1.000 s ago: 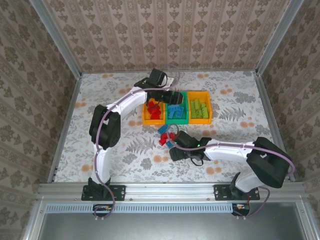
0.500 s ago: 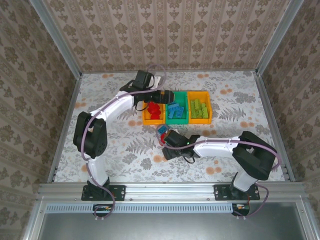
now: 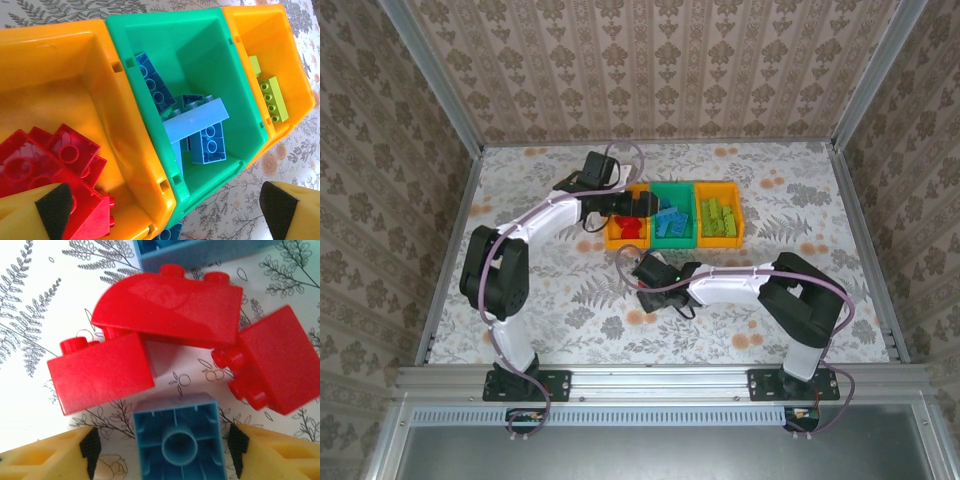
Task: Sort the legos into containers by color
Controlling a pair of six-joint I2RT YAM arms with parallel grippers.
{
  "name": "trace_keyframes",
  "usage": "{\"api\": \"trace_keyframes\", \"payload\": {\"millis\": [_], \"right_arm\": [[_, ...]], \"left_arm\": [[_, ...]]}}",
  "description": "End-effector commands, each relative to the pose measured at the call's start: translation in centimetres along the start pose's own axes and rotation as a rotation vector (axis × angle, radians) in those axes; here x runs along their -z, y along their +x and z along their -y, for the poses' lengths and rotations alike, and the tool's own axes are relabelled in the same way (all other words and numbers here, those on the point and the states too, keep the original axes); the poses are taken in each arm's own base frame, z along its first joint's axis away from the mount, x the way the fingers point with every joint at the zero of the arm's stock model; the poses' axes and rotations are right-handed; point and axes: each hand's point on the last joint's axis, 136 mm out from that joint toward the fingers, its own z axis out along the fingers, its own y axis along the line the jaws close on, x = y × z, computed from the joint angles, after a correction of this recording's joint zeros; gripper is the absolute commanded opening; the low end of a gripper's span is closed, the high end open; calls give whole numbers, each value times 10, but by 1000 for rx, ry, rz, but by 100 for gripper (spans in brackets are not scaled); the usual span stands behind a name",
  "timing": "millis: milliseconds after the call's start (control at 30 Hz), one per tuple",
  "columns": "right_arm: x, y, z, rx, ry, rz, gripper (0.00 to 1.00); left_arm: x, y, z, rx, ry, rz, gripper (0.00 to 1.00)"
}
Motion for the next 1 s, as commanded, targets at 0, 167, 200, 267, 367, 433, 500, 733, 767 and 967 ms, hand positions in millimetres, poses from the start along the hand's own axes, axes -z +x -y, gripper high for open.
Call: {"api": "trace_keyframes", "payload": {"millis": [0, 167, 200, 267, 367, 433, 500, 733, 767, 967], "right_arm": [[-6, 7, 4, 32, 39, -35, 67], [-7, 11, 8, 45, 54, -45, 53], [-6, 11, 9, 48, 55, -46, 49], [-5, 11, 9, 51, 57, -46, 42], [1, 10, 10, 52, 52, -43, 34], [7, 8, 10, 52, 41, -29, 32], [17, 3, 12, 43, 21, -4, 32], [54, -26, 34, -109, -115, 132, 32], [59, -31, 39, -137, -133, 152, 32], [77, -70, 82, -342, -210, 246, 31]], "left_arm": [[17, -10, 4, 6, 18, 49, 100], [22, -8, -3, 23, 11, 59, 100], [23, -8, -4, 24, 9, 58, 100], [23, -6, -4, 26, 9, 60, 100], [24, -5, -3, 25, 12, 60, 100], [25, -6, -3, 25, 12, 62, 100], [25, -5, -3, 25, 10, 63, 100], [27, 2, -6, 22, -3, 56, 100], [27, 3, -7, 23, -6, 55, 100], [27, 12, -11, 18, -19, 40, 100]]}}
